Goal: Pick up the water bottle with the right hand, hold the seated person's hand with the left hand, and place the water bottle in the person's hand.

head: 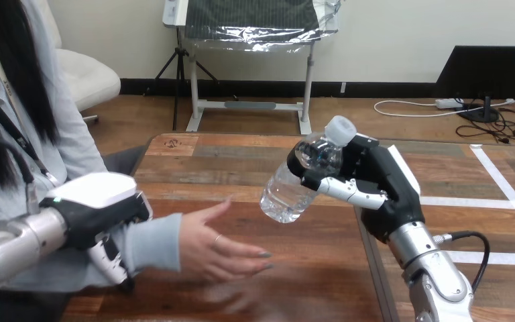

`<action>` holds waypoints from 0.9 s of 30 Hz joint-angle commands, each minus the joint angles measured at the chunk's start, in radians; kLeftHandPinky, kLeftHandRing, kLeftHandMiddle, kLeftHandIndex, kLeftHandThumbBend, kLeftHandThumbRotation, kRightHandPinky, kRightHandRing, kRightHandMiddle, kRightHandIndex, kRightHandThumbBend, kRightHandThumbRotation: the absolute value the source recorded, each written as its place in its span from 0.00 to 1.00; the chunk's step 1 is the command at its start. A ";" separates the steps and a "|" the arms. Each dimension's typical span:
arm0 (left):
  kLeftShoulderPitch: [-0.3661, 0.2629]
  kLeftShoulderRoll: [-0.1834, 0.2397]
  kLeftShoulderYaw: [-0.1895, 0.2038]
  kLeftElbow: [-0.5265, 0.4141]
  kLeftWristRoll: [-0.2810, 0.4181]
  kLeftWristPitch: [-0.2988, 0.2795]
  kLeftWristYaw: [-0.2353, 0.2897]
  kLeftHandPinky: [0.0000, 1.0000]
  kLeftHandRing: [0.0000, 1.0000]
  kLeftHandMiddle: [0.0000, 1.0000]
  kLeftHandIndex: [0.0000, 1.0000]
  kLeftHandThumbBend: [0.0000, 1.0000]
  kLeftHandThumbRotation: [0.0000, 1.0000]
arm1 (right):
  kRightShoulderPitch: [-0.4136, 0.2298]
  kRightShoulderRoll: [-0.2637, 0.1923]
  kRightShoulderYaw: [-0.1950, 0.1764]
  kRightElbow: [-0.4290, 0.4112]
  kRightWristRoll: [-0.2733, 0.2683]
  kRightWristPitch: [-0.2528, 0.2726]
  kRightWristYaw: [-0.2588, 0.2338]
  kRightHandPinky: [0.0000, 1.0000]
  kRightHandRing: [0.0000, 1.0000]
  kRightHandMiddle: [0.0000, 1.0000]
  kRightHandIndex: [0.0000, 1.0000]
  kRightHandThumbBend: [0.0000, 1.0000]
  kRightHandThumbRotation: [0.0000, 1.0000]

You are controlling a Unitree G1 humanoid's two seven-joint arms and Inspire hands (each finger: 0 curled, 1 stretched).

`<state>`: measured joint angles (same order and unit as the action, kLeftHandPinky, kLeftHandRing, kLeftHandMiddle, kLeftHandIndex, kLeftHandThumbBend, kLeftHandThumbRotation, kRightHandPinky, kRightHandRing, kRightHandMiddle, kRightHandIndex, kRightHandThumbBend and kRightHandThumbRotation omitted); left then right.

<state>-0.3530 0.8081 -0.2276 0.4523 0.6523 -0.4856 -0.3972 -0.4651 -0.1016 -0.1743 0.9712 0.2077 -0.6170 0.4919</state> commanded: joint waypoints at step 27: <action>-0.122 0.002 0.048 -0.226 -0.086 0.062 -0.063 0.18 0.24 0.31 0.30 0.82 0.00 | -0.145 0.044 0.007 0.088 -0.037 -0.056 -0.010 0.32 0.38 0.45 0.46 0.76 0.00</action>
<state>-0.3618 0.8059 -0.2147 0.2932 0.5937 -0.4385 -0.4582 -0.4908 -0.0709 -0.1607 1.0692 0.1583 -0.6347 0.4800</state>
